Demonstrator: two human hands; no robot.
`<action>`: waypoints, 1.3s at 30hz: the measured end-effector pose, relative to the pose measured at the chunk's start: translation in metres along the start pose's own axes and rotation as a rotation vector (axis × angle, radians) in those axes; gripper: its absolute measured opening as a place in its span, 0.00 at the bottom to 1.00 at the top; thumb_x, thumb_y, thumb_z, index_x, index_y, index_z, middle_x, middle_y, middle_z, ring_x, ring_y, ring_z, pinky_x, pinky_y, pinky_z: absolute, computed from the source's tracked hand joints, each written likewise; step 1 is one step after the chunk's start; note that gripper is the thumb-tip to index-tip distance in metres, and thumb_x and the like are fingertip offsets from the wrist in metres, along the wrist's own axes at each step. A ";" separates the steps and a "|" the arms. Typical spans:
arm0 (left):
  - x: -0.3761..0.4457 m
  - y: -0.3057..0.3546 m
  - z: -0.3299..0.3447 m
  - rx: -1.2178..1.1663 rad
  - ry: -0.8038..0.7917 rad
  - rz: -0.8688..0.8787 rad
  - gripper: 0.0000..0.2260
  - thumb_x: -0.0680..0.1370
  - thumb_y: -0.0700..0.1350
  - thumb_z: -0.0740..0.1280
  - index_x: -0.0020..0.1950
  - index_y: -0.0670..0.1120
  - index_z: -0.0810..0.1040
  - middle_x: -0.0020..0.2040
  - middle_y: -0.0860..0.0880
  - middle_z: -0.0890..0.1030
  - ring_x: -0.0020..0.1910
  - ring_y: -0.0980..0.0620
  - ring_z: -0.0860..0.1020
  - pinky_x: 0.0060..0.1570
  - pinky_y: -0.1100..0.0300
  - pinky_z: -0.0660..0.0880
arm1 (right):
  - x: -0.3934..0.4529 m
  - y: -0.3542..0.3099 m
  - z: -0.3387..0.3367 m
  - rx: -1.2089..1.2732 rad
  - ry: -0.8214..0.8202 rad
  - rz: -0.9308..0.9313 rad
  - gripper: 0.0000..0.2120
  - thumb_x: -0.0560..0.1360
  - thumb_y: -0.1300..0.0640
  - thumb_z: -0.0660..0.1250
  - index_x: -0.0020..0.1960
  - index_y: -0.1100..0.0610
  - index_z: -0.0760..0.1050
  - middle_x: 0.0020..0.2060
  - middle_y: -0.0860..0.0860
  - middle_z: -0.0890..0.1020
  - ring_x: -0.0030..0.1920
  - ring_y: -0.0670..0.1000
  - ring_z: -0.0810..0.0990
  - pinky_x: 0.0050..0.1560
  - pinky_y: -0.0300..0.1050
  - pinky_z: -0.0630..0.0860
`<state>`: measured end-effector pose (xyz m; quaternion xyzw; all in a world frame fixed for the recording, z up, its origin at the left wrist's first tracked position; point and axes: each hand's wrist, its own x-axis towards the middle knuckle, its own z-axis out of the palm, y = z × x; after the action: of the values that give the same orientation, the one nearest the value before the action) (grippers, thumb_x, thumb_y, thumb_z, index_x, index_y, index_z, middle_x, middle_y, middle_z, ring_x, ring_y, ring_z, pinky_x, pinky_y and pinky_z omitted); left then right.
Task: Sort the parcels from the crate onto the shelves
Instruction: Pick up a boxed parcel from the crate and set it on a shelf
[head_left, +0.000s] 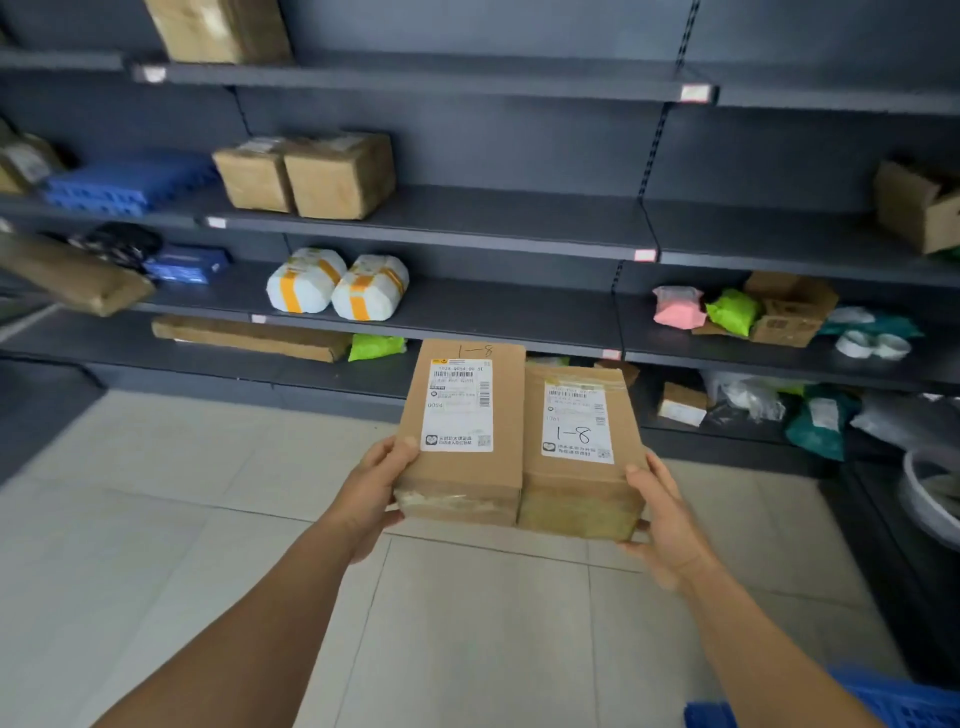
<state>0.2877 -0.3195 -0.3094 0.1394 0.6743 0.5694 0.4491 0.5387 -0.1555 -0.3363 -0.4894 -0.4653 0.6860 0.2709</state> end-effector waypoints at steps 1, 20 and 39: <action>0.004 0.004 -0.008 -0.010 -0.010 0.008 0.09 0.80 0.53 0.62 0.59 0.53 0.74 0.52 0.51 0.79 0.48 0.50 0.77 0.50 0.54 0.72 | 0.006 -0.003 0.011 -0.002 -0.002 -0.003 0.14 0.77 0.48 0.64 0.60 0.33 0.69 0.54 0.42 0.79 0.56 0.56 0.78 0.46 0.51 0.75; 0.258 0.080 -0.084 -0.049 0.098 -0.037 0.18 0.78 0.51 0.66 0.67 0.53 0.71 0.57 0.50 0.80 0.56 0.46 0.77 0.49 0.54 0.73 | 0.263 -0.048 0.176 -0.015 -0.058 0.091 0.13 0.79 0.49 0.62 0.63 0.39 0.69 0.56 0.48 0.78 0.56 0.54 0.77 0.48 0.54 0.77; 0.603 0.087 -0.104 -0.034 0.232 -0.129 0.17 0.76 0.55 0.69 0.63 0.56 0.72 0.57 0.49 0.80 0.55 0.44 0.79 0.55 0.46 0.75 | 0.559 -0.040 0.279 -0.054 0.079 0.120 0.09 0.79 0.49 0.61 0.57 0.39 0.73 0.52 0.47 0.80 0.52 0.53 0.78 0.54 0.61 0.76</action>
<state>-0.1565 0.0628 -0.5064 0.0211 0.7194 0.5630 0.4062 0.0686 0.2195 -0.5105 -0.5500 -0.4423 0.6686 0.2341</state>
